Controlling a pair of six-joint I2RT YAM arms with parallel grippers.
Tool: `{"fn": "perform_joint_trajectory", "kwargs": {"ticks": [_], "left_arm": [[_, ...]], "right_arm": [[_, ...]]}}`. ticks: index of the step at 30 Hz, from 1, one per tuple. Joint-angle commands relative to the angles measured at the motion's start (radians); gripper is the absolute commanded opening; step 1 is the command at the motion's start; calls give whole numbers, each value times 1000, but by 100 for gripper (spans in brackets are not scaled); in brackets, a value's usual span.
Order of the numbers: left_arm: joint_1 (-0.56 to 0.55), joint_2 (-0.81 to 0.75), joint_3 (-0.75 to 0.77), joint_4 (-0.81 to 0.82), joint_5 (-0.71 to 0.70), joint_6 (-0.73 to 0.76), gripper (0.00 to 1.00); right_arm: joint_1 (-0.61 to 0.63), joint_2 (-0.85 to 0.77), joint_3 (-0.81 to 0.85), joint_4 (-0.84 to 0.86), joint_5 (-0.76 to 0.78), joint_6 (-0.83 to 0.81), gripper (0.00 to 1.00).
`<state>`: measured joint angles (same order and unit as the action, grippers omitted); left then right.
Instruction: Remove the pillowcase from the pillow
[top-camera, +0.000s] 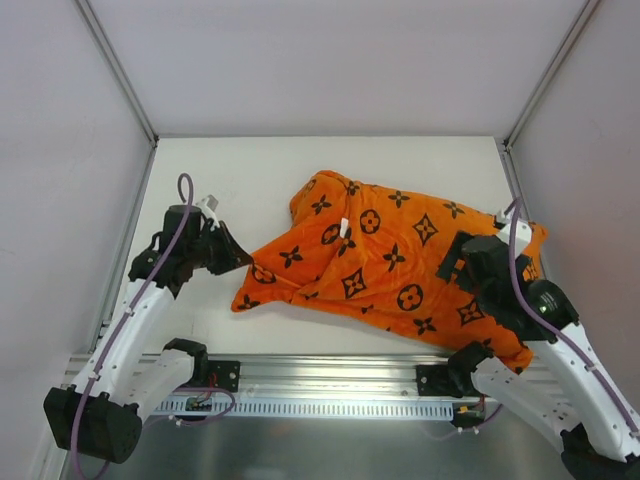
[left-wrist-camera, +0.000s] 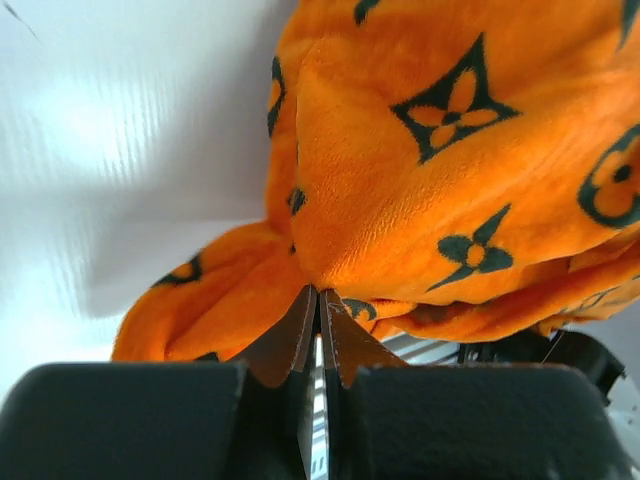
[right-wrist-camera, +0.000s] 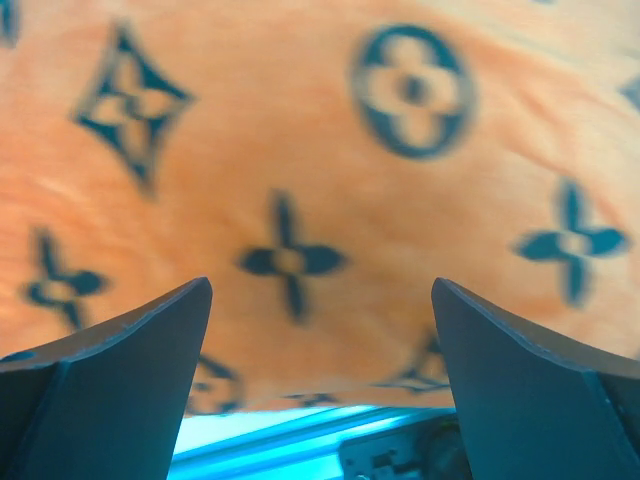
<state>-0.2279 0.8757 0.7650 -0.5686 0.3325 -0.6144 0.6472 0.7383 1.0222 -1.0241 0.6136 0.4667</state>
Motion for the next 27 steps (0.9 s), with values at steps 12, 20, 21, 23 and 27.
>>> {"fn": "perform_joint_trajectory", "kwargs": {"ticks": [12,20,21,23,27], "left_arm": [[165,-26,157,-125,-15,110,0],[245,-119,154,-244,103,113,0],[245,-147,152,-254,121,114,0],[245,-170,129,-260,248,137,0],[240,-175,40,-229,660,231,28]], "right_arm": [[-118,242,-249,335,-374,-91,1],[-165,411,67,195,-114,-275,1],[-203,388,68,193,-112,-293,1],[-253,345,64,197,-136,-330,9],[-271,293,105,199,-357,-370,82]]}}
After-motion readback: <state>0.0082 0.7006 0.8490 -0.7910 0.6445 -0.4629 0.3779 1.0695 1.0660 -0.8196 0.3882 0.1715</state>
